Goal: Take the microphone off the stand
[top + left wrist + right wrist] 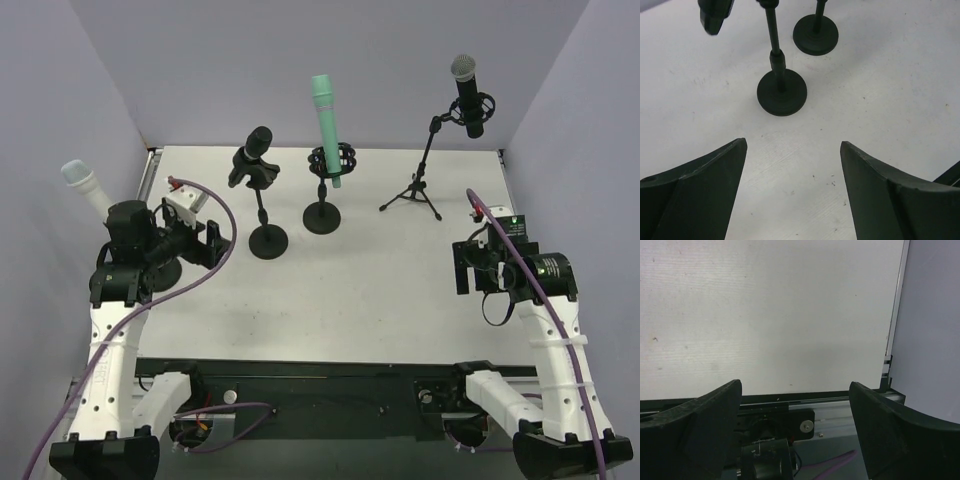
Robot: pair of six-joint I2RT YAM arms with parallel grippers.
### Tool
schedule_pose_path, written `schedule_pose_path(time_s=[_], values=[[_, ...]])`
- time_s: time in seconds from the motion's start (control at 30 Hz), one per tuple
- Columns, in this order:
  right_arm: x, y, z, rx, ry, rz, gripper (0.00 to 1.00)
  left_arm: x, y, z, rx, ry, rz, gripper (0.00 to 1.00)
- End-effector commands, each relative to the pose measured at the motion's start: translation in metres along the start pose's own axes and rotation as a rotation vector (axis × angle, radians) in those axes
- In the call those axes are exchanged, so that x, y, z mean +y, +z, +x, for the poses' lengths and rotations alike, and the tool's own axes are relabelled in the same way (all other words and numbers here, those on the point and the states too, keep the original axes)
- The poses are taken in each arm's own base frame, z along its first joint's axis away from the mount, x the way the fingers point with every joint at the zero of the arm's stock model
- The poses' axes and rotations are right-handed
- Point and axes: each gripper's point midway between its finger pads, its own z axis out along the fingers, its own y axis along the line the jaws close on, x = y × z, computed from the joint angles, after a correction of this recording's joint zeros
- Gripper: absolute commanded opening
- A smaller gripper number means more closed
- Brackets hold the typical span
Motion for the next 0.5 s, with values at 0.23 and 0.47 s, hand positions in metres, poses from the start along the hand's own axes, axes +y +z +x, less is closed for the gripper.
schedule_pose_path(time_s=[0.23, 0.47], values=[[0.030, -0.024, -0.061, -0.143, -0.115, -0.232, 0.83, -0.016, 0.022, -0.098, -0.175, 0.526, 0.085, 0.87], [0.091, -0.072, -0.120, -0.330, -0.206, -0.553, 0.84, -0.011, 0.038, -0.135, -0.219, 0.494, 0.064, 0.86]])
